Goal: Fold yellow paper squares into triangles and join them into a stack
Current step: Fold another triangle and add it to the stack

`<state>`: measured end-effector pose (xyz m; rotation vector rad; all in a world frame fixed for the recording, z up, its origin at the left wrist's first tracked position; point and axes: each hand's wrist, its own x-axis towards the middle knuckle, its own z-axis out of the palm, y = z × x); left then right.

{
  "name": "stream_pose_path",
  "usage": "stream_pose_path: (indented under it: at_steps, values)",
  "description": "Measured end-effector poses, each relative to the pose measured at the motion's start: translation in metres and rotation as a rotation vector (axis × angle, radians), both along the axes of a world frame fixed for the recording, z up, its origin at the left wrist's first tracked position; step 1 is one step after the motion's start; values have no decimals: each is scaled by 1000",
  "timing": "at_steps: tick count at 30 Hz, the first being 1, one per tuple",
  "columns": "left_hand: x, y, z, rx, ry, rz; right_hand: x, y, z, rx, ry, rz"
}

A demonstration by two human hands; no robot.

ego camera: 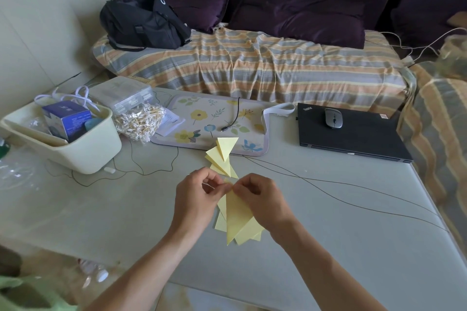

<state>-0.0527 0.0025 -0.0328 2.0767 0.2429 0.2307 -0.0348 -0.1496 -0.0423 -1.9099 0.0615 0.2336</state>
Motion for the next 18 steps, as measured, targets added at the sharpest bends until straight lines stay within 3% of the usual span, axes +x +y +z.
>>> stream_pose_path:
  at_steps: [5, 11, 18]
  values:
    - [0, -1, 1, -33, 47, 20, 1, 0, -2, -10, -32, 13]
    - [0, 0, 2, -350, 197, 34, 0, -1, -3, -7, -49, 44]
    - [1, 1, 4, -277, 182, -29, 1, -1, -4, 8, -31, 37]
